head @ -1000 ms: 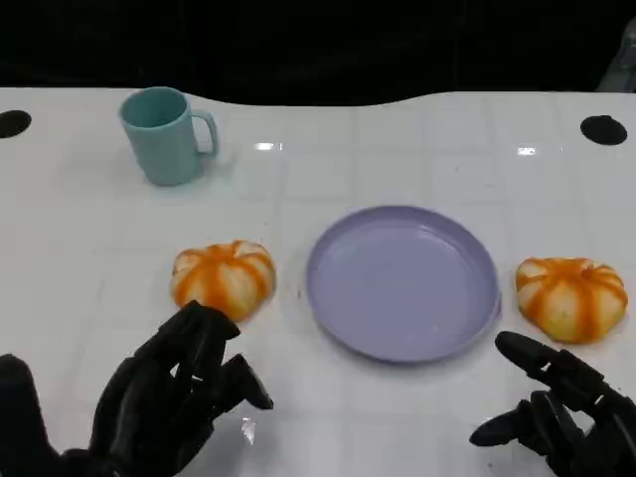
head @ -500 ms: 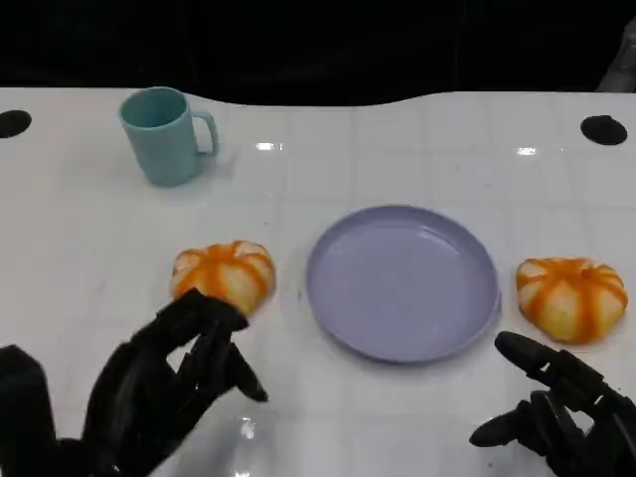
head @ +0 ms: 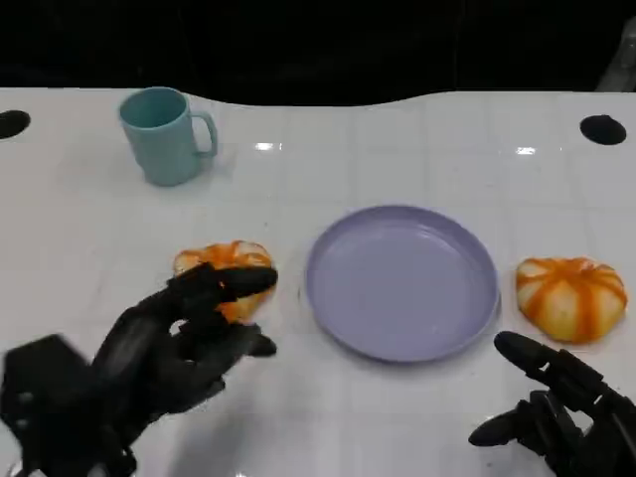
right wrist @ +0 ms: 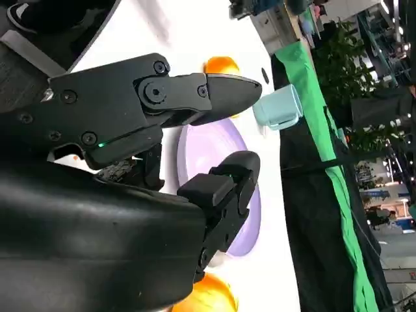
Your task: Grasp the bread from the table and place it into the plate.
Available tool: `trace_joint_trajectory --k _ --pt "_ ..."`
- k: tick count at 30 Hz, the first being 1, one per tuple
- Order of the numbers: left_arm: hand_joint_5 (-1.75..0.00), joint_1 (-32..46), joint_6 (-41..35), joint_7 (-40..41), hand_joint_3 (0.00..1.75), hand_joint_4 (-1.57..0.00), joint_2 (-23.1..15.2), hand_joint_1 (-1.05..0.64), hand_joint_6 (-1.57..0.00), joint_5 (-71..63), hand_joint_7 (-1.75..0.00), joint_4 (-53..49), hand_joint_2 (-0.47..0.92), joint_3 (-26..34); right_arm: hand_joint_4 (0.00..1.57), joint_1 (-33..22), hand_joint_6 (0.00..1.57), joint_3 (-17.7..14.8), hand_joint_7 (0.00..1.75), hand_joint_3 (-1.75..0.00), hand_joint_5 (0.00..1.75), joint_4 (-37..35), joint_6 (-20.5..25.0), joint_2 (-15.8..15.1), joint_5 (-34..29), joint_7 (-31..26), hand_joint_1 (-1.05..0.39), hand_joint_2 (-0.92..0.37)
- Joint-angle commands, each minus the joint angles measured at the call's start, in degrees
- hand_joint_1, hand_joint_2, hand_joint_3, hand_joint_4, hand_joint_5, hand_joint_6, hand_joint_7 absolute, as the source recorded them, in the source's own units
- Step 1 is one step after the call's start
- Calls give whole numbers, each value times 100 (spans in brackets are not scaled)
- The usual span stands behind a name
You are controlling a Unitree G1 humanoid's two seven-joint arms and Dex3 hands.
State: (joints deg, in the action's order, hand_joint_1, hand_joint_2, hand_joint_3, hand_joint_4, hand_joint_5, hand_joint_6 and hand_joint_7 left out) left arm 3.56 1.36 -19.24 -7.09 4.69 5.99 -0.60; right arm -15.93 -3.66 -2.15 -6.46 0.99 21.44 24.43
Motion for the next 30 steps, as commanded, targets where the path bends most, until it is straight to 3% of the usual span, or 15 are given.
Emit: trace_joint_trajectory --k 1,9,13,22,29,30 --pt "-69 -831 898 859 1 -13 -1488 -53 -45 -3278 -10 335 88 -547 71 41 97 -57 27 -33 109 -10 -50 -42 26 9 -76 -92" --pt "-52 -1294 484 540 0 -11 -1895 -54 -39 -4403 -1 362 85 -988 71 65 96 -51 26 -33 109 -52 -118 -34 -31 4 -75 -92" --pt "-45 -1805 340 653 0 -17 -1978 -54 -39 -5236 0 -184 83 -1404 70 54 96 -46 26 -33 109 -44 -107 -28 -4 28 -75 -92" --pt "-23 -2536 54 660 0 -30 -1805 -55 -40 -5724 0 -1319 85 -1929 70 47 96 -32 26 -34 110 -52 -146 -25 -68 24 -76 -92" --pt "-18 -2632 -13 712 0 -33 -1838 -55 -40 -5686 0 -1444 85 -2053 70 46 96 -41 26 -34 110 -47 -129 -13 -48 39 -76 -92" --pt "-17 -2880 -227 711 0 -33 -1647 -55 -40 -5818 0 -1960 85 -2199 70 38 96 -41 26 -33 110 -37 -122 -15 -39 46 -76 -92"
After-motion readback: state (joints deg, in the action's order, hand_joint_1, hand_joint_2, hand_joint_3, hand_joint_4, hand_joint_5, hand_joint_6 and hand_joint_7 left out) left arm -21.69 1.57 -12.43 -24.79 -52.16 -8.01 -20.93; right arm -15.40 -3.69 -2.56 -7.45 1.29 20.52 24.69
